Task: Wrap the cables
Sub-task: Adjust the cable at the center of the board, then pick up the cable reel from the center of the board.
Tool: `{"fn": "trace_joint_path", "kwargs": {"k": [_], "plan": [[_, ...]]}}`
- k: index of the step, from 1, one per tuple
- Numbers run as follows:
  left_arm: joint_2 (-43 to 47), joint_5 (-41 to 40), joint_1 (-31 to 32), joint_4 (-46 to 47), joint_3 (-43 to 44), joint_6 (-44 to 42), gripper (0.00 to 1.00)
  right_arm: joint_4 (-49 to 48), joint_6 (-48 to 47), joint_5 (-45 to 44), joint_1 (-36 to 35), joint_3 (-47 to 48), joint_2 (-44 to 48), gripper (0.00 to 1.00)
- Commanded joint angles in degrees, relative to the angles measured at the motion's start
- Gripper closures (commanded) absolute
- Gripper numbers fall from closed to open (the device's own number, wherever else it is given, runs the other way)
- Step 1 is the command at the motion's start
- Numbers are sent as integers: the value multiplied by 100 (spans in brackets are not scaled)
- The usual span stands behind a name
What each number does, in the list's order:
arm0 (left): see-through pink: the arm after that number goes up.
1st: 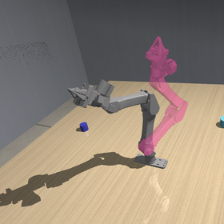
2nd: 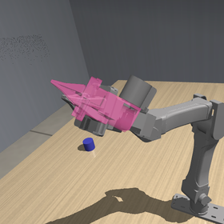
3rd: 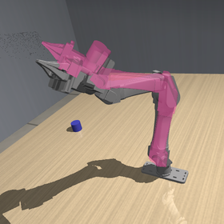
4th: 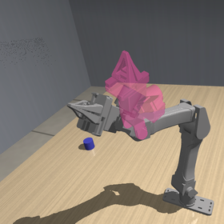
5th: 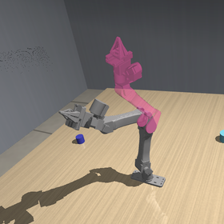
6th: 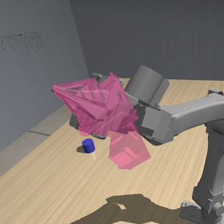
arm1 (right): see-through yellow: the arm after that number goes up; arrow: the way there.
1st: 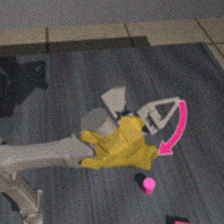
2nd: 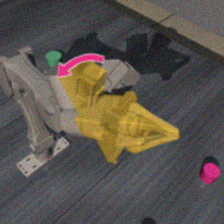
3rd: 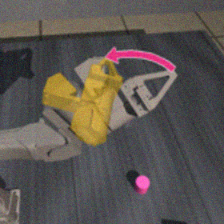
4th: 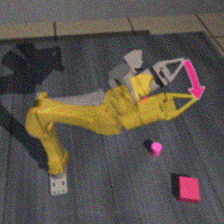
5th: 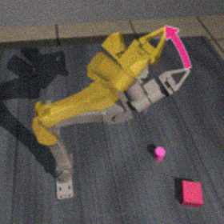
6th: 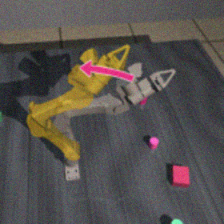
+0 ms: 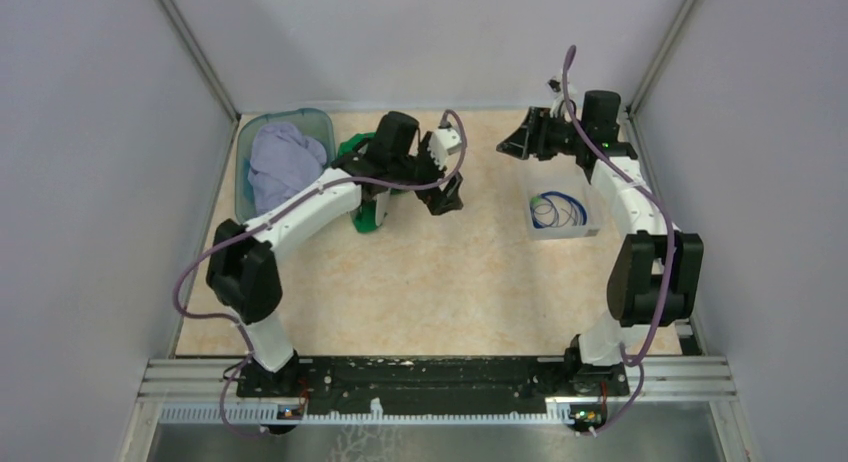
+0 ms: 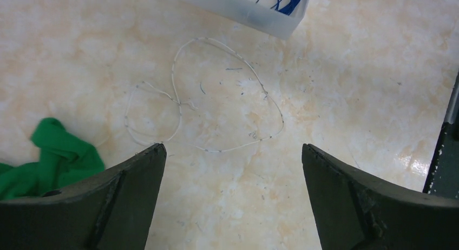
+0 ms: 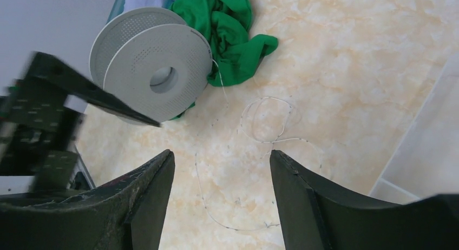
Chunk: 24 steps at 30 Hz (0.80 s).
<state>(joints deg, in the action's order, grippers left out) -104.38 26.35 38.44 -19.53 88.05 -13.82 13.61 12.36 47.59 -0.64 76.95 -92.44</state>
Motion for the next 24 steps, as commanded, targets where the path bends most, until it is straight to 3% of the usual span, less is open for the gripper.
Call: {"fn": "trace_joint_path", "kwargs": {"k": [1,9,13,18,24], "plan": [[924,-366,-39,-603,-12,-706,0,-75,-173,35,-124,299,-92,34],[2131,-2336,-475,-650,-1045,-934,0,-11,-527,-147,-673,476,-408,34],[2414,-3119,-925,-230,-1648,-887,9,168,-607,-185,-1028,767,-693,34],[2152,-3045,-1546,-325,-1728,-600,24,270,-681,-275,-1310,940,-862,34],[1823,-2908,-1716,-283,-1679,-461,35,318,-750,-379,-1368,856,-843,34]]}}
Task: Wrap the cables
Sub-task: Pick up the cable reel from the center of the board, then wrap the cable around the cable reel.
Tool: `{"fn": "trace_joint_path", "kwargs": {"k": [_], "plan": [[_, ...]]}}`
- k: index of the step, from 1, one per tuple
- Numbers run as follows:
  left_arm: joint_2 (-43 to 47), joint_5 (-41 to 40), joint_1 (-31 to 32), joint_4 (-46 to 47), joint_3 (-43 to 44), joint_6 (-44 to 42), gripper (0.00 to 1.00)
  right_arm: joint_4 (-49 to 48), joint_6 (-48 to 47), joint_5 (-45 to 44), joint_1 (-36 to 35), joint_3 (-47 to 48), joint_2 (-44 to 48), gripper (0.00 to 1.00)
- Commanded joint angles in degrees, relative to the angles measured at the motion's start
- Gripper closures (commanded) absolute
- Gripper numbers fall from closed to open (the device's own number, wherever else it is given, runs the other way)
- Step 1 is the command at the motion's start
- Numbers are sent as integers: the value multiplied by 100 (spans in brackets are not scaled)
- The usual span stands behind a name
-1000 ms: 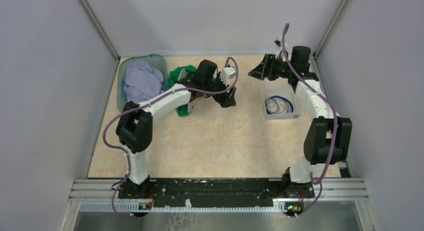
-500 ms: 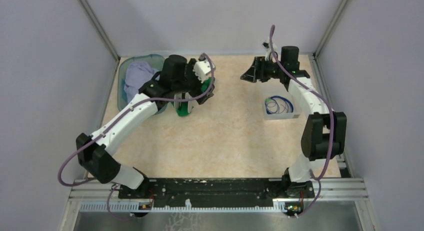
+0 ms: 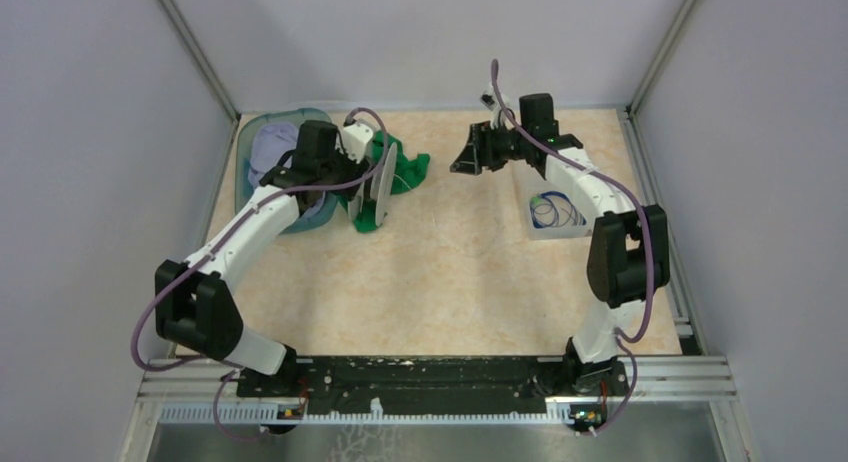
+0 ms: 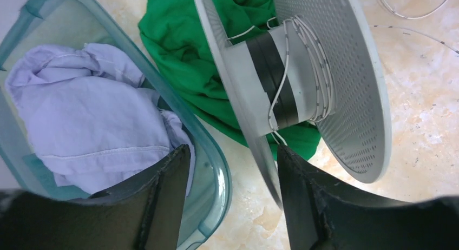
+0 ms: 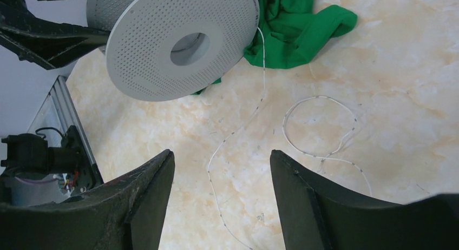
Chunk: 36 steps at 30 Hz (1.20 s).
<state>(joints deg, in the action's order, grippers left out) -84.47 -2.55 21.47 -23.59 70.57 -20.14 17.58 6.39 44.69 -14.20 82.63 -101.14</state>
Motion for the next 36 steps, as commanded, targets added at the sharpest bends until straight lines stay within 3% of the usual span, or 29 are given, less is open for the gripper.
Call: {"fn": "trace_joint_path", "kwargs": {"k": [1,6,14,22,26,36], "plan": [[-213,16,-28,127,94,219,38,-86,-153,-91,-13,258,25,34],[-419,243,-38,58,165,536,56,-70,-170,-75,-75,375,-60,34],[-1011,276,-38,-468,1000,941,99,50,-206,-6,-327,938,-400,34],[-1922,539,-77,-1483,3078,1433,100,-131,-80,264,-593,1034,-403,33],[-2316,1073,-167,-1701,3795,1892,100,-382,-142,243,-765,749,-129,27],[-2744,1925,-229,-1616,4358,3318,100,107,-1165,-1656,-1432,638,405,18]]}}
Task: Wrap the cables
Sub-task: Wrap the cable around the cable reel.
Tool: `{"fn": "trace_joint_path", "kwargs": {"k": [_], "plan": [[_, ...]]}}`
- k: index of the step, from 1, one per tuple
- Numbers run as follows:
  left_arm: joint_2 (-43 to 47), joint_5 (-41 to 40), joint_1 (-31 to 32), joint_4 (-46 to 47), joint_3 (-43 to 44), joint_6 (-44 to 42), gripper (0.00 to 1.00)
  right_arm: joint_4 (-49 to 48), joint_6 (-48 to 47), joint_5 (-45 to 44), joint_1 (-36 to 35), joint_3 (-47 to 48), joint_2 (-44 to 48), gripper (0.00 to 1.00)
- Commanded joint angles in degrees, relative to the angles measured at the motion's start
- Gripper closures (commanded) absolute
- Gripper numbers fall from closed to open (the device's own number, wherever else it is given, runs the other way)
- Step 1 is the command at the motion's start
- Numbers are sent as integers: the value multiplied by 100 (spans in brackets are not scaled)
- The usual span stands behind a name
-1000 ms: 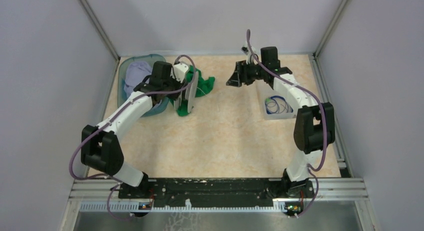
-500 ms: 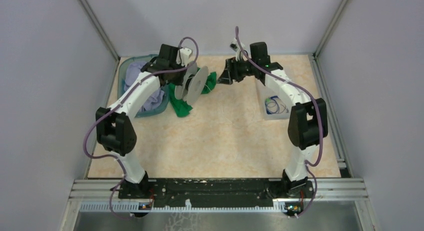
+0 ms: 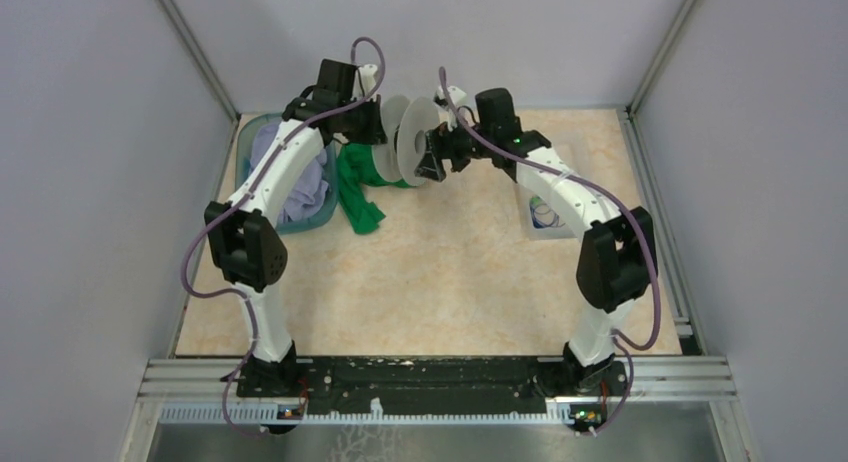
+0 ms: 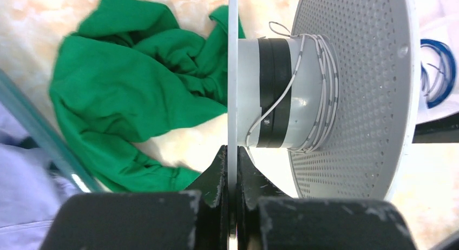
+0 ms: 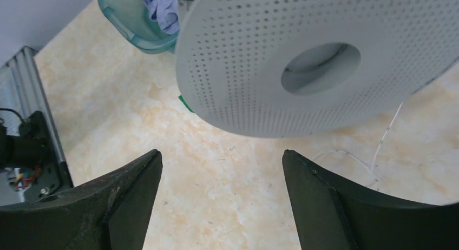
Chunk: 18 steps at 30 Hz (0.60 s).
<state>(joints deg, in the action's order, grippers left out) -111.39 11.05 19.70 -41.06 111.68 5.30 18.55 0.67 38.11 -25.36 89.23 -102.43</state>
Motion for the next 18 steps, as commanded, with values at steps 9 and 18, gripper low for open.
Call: {"fn": "trace_joint_path", "kwargs": {"k": [9,18], "plan": [[179,1071,-55,416,-366,1510,100,-304,-1610,-3333,-1326,-868,1119,17],[559,1536,-61,753,-1108,2075,100,-840,-2190,-5021,-1934,-1226,937,21]]}}
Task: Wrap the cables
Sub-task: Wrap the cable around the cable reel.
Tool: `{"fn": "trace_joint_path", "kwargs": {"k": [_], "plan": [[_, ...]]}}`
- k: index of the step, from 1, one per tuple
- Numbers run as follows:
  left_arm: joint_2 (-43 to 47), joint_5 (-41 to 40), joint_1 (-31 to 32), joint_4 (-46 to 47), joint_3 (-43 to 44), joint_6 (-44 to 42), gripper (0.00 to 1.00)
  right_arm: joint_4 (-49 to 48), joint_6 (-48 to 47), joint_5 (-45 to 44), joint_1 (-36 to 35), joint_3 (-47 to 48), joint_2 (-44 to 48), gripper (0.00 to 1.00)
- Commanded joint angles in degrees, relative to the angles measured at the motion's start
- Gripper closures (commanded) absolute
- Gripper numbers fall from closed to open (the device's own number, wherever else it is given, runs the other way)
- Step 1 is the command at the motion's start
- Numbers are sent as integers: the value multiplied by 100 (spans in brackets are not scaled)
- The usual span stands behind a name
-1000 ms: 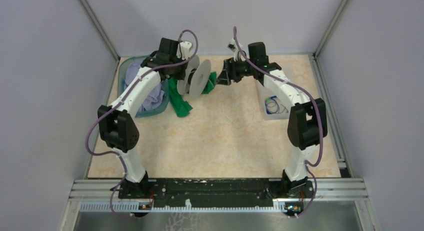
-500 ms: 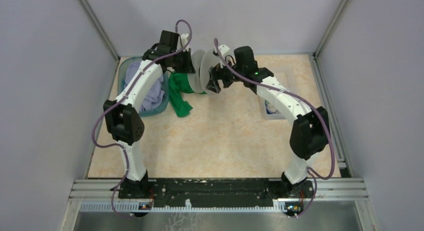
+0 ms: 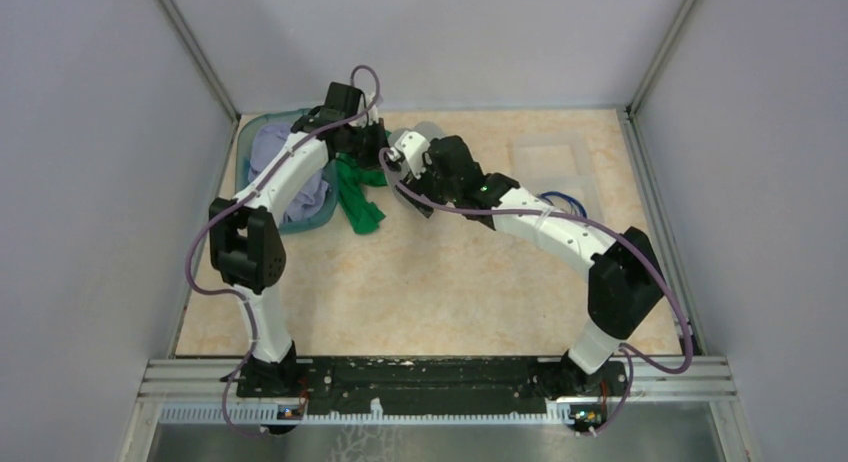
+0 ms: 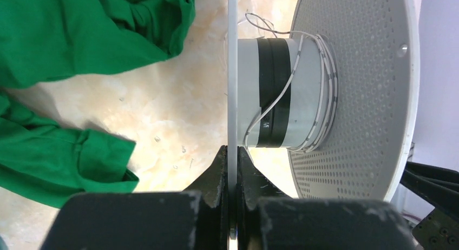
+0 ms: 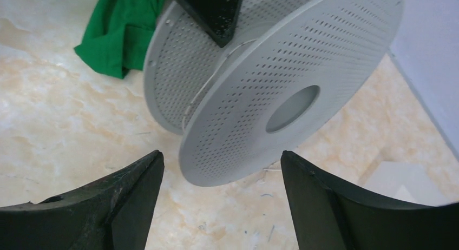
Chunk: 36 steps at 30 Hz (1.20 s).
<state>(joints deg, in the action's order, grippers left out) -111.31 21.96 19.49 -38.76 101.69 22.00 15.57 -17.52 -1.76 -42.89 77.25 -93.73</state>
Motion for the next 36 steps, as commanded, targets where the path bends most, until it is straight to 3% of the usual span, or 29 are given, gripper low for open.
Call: {"fn": "trace_joint_path", "kwargs": {"k": [1,15,21,26,30,34,36], "plan": [[590,464,-41,556,-191,448,100,-568,-379,-1115,-191,-46,46,22],[1111,703,-138,991,-940,932,100,-676,-289,-1302,-228,-46,-55,49],[1233,217,-129,1167,-1010,314,100,-534,-80,-402,-215,-129,90,34],[1433,-540,-113,1517,-1321,-464,100,104,155,1542,143,209,356,19],[2101,-1237,-36,2538,-2187,-1214,100,544,577,2925,795,721,455,17],[2999,-2463,257,3997,-3429,-2069,100,794,809,3158,1240,1127,415,17],[3130,-2901,384,4254,-3689,-2375,100,846,831,3108,1326,1217,352,17]]}}
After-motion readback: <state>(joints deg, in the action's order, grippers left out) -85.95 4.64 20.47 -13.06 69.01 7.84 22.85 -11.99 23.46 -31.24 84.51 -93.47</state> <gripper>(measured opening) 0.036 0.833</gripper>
